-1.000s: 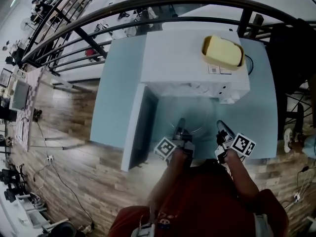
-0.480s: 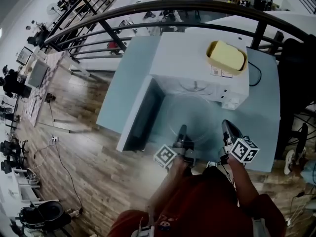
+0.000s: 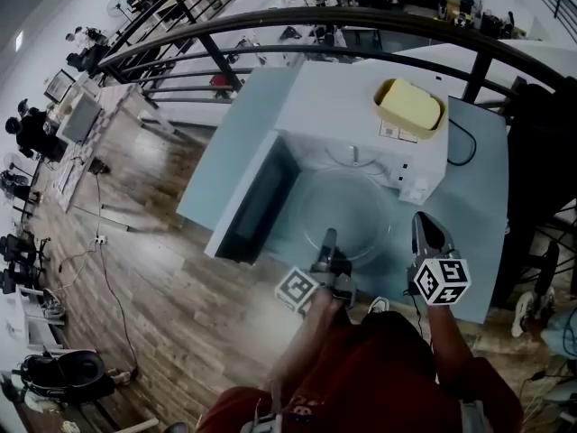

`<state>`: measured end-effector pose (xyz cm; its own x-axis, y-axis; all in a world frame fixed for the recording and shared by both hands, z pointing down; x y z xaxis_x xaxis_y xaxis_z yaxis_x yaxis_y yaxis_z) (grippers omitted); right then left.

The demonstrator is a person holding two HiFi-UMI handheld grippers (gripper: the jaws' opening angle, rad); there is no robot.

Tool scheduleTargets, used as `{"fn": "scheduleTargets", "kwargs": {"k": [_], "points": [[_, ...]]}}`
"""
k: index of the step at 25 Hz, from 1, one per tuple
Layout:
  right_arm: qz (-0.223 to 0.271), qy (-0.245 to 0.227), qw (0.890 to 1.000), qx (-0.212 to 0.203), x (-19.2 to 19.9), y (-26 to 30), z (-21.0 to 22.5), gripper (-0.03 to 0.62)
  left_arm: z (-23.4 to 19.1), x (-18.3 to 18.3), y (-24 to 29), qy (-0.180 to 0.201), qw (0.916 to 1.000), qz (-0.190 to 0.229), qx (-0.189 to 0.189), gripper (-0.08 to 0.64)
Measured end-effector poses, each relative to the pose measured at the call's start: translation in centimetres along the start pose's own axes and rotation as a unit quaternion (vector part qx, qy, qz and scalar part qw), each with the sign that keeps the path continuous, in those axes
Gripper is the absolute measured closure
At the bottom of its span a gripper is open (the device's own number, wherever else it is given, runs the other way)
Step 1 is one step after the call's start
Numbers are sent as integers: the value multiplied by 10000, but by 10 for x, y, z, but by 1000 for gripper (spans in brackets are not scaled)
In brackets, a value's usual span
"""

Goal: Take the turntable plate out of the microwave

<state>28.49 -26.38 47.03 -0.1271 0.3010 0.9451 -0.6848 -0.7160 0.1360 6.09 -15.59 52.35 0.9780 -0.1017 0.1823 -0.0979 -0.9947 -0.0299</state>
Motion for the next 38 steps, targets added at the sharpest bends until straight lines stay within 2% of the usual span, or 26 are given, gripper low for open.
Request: {"fn": "scheduleTargets", "kwargs": {"k": [3,5,10,13,27,38], "points": [[87,-592,9982,45,-9,-6,-1,591,5,3,-7,60,10000,71,14,535],[190,-881,9959,60,-13,-9,-3,592,10,6,-10,-49,9999,122,79,535],[420,-1384,9894,132,-14,-10,-5,591,17,4,-21,-201,9993,257,175,535],[441,-1387,9893,135,-12,-9,-5,591,21,0,-23,-177,9990,294,270,535],[436,-1439,9886,13,-13,-17,-13,591,22,-1,-34,-203,9987,418,202,535],[450,-1455,9883,-14,-15,-19,-10,591,27,2,-33,-144,9986,421,297,535]]}}
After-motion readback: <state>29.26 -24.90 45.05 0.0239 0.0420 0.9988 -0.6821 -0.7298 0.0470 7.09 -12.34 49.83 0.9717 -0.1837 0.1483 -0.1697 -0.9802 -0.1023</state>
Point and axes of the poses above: the fingertips, and each gripper's own axes: y forward along the fingers, z to its right, x out of its underside, the point moved 5 cm from there along -y, backward along the fingers, and after that the axes turned 3 degrees about z, right-handed, at the moved point
